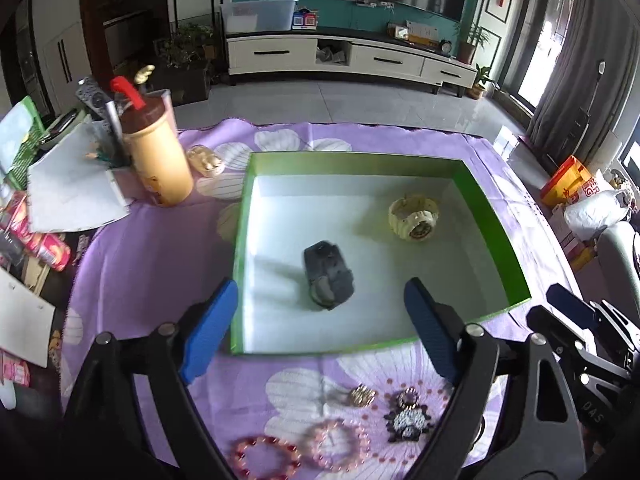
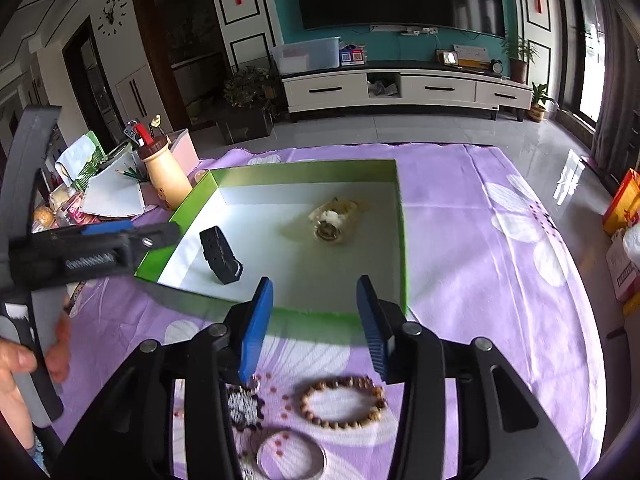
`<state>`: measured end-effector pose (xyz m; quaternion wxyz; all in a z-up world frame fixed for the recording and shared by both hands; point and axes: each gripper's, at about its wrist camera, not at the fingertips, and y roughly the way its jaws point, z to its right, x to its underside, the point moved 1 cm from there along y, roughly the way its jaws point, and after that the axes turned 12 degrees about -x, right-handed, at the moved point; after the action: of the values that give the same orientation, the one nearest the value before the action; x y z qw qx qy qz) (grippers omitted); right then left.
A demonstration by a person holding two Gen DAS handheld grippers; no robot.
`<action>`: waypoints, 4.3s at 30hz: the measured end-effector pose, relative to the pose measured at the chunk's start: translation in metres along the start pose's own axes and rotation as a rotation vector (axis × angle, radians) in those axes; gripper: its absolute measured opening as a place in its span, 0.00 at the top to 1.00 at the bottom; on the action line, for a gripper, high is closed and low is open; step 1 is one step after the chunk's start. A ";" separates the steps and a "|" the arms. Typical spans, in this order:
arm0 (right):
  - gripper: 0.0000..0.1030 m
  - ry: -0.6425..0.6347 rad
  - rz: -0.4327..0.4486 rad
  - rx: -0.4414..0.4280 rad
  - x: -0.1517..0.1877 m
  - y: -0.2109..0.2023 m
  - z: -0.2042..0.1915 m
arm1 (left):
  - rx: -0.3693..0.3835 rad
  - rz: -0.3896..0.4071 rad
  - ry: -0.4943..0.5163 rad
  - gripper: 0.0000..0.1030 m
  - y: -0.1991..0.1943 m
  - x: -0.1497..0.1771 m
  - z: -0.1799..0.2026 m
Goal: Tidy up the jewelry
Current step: 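Grasp the red bead bracelet with the left tool while the right tool grasps the green jade pendant, then carry the red bracelet and green pendant into the green box and release both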
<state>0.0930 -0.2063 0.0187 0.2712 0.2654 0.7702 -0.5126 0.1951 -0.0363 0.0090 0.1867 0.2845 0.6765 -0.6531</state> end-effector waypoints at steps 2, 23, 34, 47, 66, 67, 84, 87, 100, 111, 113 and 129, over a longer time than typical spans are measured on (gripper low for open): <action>0.54 0.009 0.003 -0.001 0.006 -0.011 0.000 | 0.008 -0.002 -0.016 0.15 -0.010 0.006 -0.011; 0.54 0.028 -0.054 -0.032 0.086 -0.069 -0.021 | -0.025 -0.128 -0.038 0.14 -0.032 0.131 -0.077; 0.54 0.012 -0.196 -0.145 0.138 -0.037 -0.053 | 0.044 -0.155 0.012 0.18 -0.029 0.175 -0.076; 0.56 -0.005 -0.245 -0.149 0.153 0.002 -0.066 | 0.002 -0.193 -0.008 0.64 0.013 0.163 -0.076; 0.77 -0.067 -0.240 -0.077 0.135 0.039 -0.073 | -0.008 -0.145 0.079 0.93 0.024 0.160 -0.069; 0.78 -0.071 -0.237 -0.078 0.135 0.039 -0.074 | 0.003 -0.149 0.071 0.93 0.023 0.160 -0.069; 0.86 -0.060 -0.107 -0.113 0.109 -0.009 -0.072 | 0.083 -0.078 0.036 0.93 -0.023 0.143 -0.065; 0.86 -0.056 -0.085 -0.120 0.105 -0.017 -0.070 | 0.093 -0.058 0.045 0.93 -0.032 0.135 -0.061; 0.86 -0.067 0.018 -0.101 0.057 -0.040 -0.062 | 0.153 0.026 0.078 0.93 -0.059 0.072 -0.034; 0.86 -0.035 0.056 -0.073 -0.002 -0.018 -0.034 | 0.204 0.033 0.103 0.93 -0.034 -0.006 0.023; 0.86 -0.024 0.053 -0.063 -0.010 -0.006 -0.027 | 0.201 0.019 0.111 0.93 -0.022 -0.014 0.034; 0.86 0.063 -0.049 -0.051 -0.034 0.079 0.015 | 0.131 -0.142 0.118 0.93 0.074 -0.034 0.083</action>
<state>0.1738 -0.1982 -0.0140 0.2407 0.2556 0.7975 -0.4906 0.2579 -0.1242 -0.0340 0.0809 0.2851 0.6607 -0.6896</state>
